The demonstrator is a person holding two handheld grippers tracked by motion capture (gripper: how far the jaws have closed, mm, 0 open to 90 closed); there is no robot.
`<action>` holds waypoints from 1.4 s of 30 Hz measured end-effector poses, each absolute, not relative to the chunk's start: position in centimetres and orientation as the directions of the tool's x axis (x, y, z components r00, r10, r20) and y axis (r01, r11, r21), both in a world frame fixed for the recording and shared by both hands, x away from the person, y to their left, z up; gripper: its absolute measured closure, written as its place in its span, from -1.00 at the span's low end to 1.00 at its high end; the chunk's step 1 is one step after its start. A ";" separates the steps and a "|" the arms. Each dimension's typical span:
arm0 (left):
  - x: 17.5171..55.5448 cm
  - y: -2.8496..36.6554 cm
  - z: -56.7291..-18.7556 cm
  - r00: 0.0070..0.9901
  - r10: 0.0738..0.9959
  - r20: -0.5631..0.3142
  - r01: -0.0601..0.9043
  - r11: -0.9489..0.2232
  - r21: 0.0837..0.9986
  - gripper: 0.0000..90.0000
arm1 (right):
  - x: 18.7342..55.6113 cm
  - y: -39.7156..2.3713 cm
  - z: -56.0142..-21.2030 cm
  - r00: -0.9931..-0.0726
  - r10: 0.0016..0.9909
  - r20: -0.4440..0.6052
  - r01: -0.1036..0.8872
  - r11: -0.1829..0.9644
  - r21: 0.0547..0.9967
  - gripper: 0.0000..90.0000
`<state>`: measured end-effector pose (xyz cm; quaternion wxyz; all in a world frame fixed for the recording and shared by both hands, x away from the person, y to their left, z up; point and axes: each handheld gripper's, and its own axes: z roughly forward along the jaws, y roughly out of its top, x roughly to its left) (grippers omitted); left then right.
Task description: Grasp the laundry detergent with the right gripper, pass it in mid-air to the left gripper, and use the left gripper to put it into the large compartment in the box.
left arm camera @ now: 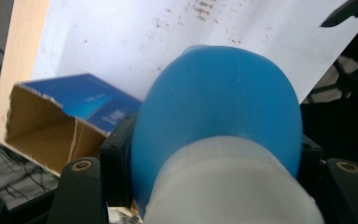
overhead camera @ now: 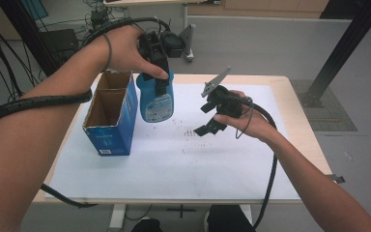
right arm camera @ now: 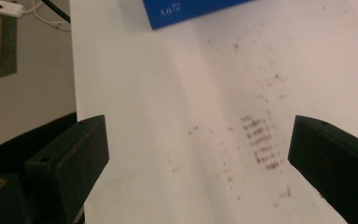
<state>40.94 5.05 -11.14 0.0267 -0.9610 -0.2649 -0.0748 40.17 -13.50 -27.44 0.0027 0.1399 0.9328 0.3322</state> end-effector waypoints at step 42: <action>45.1 16.1 -0.2 -0.034 0.992 0.124 0.975 0.006 0.221 -0.18 | 35.3 -24.6 -26.3 -0.923 0.378 -0.067 0.313 0.841 0.442 -0.88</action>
